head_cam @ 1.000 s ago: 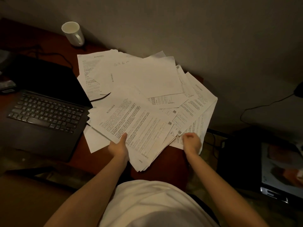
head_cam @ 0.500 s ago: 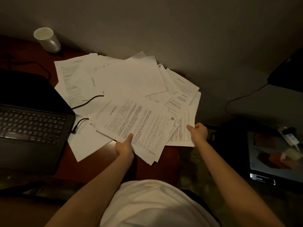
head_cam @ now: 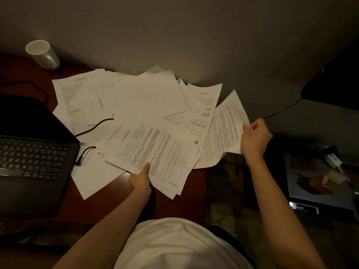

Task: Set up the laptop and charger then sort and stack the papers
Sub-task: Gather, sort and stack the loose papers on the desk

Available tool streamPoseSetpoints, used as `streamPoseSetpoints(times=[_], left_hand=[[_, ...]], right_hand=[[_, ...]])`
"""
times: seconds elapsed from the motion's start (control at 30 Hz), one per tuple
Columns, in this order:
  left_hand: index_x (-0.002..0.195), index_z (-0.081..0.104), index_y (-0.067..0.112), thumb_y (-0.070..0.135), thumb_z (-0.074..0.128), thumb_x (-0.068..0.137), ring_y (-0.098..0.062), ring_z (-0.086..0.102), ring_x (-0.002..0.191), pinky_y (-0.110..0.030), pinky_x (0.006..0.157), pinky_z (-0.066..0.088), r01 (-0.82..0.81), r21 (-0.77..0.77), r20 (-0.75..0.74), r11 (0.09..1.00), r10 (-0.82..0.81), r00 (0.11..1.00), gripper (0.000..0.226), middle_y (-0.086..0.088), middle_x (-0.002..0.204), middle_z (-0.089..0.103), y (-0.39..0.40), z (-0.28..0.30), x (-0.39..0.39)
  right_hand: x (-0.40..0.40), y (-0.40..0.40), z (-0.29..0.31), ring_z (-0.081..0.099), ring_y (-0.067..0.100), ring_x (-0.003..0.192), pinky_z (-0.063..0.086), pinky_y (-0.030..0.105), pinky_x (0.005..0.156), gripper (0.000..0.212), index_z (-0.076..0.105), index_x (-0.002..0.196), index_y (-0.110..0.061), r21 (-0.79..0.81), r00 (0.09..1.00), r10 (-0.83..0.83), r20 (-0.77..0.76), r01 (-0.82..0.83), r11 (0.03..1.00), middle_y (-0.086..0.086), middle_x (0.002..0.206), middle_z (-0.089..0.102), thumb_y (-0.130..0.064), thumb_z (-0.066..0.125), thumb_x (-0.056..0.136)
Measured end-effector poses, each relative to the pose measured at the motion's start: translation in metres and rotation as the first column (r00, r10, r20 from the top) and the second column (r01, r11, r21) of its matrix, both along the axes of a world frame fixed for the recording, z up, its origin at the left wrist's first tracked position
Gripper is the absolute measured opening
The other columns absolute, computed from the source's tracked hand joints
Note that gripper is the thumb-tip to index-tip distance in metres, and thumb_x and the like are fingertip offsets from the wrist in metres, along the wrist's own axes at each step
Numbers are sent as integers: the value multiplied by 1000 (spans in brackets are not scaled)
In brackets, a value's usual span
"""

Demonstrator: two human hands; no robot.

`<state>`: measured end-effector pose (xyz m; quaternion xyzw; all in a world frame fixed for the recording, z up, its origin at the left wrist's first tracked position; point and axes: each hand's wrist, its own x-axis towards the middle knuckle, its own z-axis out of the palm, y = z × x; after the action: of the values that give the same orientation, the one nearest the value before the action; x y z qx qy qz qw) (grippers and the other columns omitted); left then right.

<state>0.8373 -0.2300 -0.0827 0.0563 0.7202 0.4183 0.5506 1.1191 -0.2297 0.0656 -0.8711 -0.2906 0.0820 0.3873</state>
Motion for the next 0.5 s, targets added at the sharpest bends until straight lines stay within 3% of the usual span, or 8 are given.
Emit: streamPoseSetpoints(times=[0.2,0.3,0.37,0.5], left_hand=[[124,58,4,5,72,82,-29,60,112,-48,97,49,0,-13,6,1000,0,1000,44,-10,124,62,2,0,1],[123,58,3,4,72,81,-29,60,111,-48,96,49,-2,-18,7,1000,2,1000,44,-11,125,62,1,0,0],[123,57,3,4,72,81,-29,60,111,-48,96,49,7,-16,18,1000,-7,1000,45,-12,126,62,1,-1,-1],[126,57,4,8,69,85,-29,60,112,-41,95,49,34,8,31,999,-35,999,42,-11,126,61,-1,3,-3]], right_hand=[[-16,-5,30,59,13,80,38,-2,62,13,54,85,-2,389,983,-13,185,-61,919,7,88,63,-11,54,94],[-39,-2,27,63,14,92,45,1,67,8,55,91,1,510,999,-39,28,20,860,10,97,65,-7,55,93],[-53,0,21,63,11,92,49,7,67,4,52,92,-6,534,991,-87,-100,127,836,2,98,62,-2,52,92],[-79,-3,7,60,4,86,48,10,70,20,48,97,-9,556,952,-113,-284,259,790,-9,91,55,9,44,89]])
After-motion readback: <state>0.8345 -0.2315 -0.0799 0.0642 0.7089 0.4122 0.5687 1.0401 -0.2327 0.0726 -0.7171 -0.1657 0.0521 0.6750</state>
